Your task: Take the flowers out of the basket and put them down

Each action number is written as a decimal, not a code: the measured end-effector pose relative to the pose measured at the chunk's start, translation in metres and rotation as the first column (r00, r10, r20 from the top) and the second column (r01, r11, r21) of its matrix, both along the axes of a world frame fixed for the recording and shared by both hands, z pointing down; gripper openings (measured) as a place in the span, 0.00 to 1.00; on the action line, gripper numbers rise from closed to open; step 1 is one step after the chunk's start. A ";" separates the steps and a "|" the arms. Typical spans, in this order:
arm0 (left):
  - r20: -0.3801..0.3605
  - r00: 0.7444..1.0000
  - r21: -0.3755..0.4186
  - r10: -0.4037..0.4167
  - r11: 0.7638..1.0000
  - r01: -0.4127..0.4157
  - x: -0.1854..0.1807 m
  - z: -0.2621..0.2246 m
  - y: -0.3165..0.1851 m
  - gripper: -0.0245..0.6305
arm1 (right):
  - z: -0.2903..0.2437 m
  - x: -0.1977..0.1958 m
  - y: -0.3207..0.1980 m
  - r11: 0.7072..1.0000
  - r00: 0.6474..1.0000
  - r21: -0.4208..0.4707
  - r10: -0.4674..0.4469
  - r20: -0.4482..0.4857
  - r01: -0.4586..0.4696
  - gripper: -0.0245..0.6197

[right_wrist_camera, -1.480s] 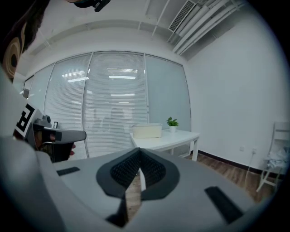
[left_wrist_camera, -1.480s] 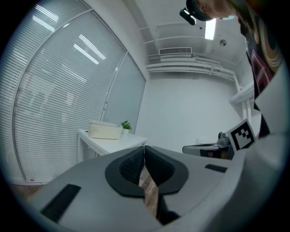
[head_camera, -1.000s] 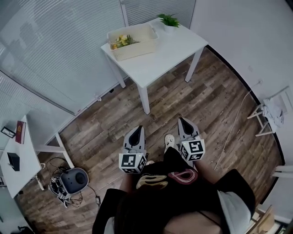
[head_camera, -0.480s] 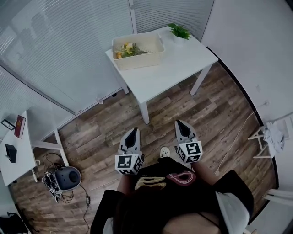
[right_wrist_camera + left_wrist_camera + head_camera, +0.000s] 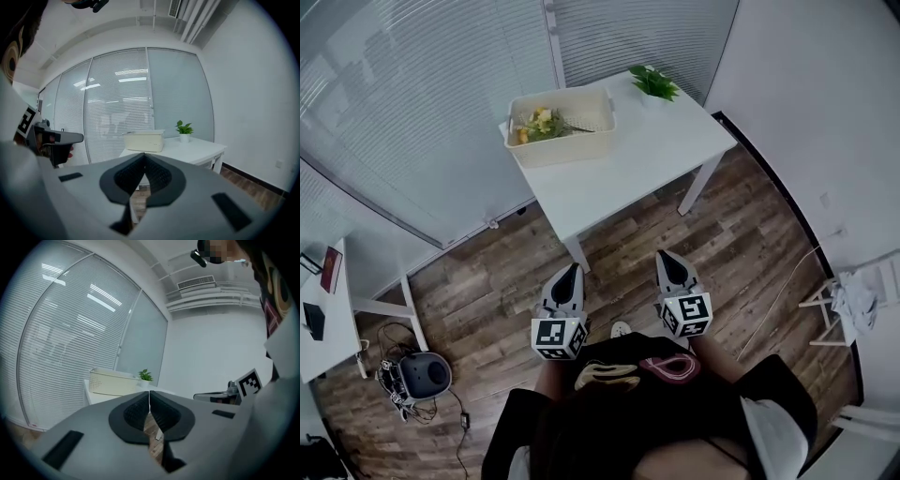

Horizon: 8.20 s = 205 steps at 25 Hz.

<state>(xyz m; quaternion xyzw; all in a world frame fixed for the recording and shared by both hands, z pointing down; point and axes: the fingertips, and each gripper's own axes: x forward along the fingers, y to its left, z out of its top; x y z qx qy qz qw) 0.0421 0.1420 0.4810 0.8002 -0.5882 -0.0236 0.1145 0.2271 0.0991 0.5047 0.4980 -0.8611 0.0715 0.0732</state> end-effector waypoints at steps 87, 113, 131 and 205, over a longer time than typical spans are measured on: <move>-0.033 0.987 -0.070 -0.156 0.986 0.154 -0.156 0.008 -0.318 0.07 | -0.062 -0.164 -0.397 0.980 0.979 0.000 -0.200 0.028 0.201 0.22; -0.017 0.946 -0.175 -0.325 0.932 0.317 -0.187 0.041 -0.315 0.07 | 0.020 -0.273 -0.460 0.674 0.625 -0.405 -0.733 -0.268 0.618 0.43; -0.038 0.936 -0.205 -0.351 0.919 0.336 -0.202 0.051 -0.327 0.07 | 0.108 -0.303 -0.484 0.526 0.407 -0.633 -0.848 -0.339 0.568 0.43; 0.011 0.936 -0.217 -0.353 0.913 0.347 -0.198 0.055 -0.300 0.07 | 0.014 -0.296 -0.485 0.722 0.536 -0.364 -0.686 -0.492 0.589 0.10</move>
